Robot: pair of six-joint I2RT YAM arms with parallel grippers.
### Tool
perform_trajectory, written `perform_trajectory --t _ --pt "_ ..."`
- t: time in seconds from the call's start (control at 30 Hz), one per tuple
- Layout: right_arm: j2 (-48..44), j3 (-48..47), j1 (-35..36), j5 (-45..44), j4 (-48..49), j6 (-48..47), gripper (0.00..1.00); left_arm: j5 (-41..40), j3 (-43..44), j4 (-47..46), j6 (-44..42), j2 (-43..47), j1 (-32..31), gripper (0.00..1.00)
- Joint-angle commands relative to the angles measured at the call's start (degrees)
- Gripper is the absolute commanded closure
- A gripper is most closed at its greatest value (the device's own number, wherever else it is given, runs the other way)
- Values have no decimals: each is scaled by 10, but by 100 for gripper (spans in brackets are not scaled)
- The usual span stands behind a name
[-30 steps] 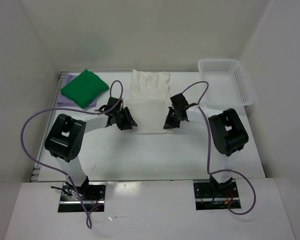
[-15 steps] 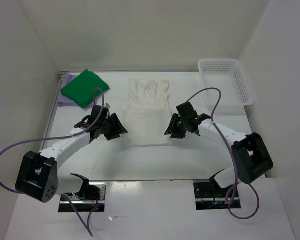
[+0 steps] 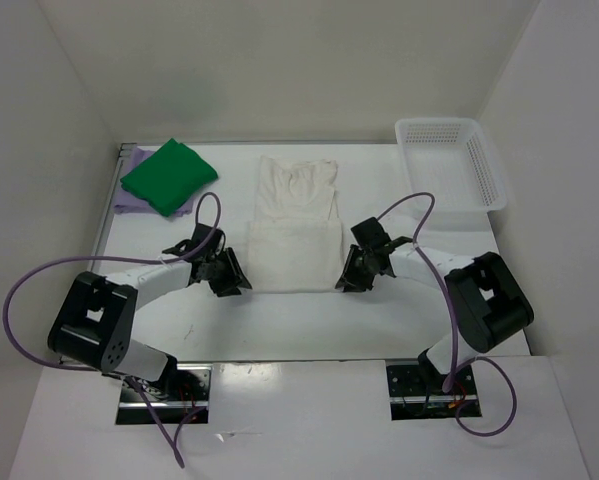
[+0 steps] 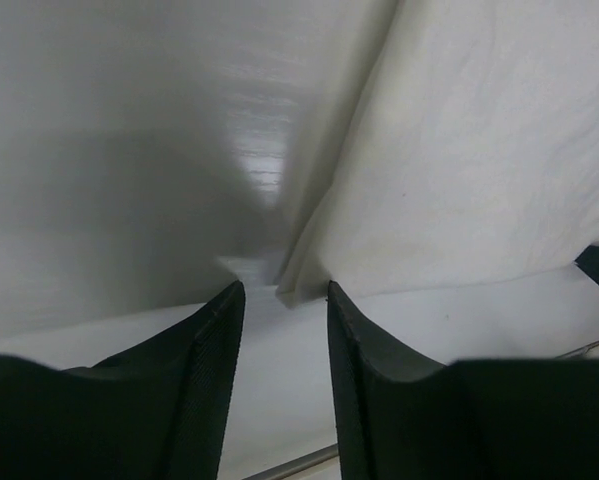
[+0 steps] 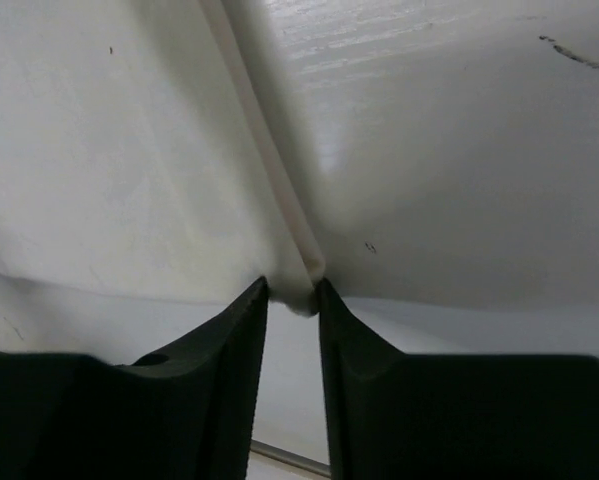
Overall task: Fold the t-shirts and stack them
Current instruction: Grab one side of the 2/3 rectangular tshirt with both arms
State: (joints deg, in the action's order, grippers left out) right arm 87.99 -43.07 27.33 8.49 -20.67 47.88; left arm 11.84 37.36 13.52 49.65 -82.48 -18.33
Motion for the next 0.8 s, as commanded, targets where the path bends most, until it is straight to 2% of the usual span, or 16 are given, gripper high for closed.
perform_trajectory --t 0.0,0.03,0.1,0.13,0.17,0.23,0.43,0.63,0.77 --pt "29 5 -2 -8 28 -2 70 5 15 -17 -15 -22 1 55" --pt "29 5 -2 -8 28 -2 76 13 21 -17 -15 -36 1 62" --pt "29 0 -2 -8 28 -2 81 24 29 -17 -28 -44 1 68" --pt "29 0 -2 -8 28 -2 87 24 34 -11 -28 -44 1 71" --pt "23 0 -2 -8 23 -2 89 18 34 -11 -33 -44 1 77" --pt "10 0 -2 -2 16 -2 92 13 34 -11 -33 -38 1 82" --pt "-34 27 -2 -2 -3 3 95 -11 47 19 -39 -17 -6 88" --pt "-76 54 10 8 -23 26 99 -33 48 53 -39 29 -22 88" --pt "-124 86 53 21 -47 68 100 -12 4 116 -26 124 -22 91"
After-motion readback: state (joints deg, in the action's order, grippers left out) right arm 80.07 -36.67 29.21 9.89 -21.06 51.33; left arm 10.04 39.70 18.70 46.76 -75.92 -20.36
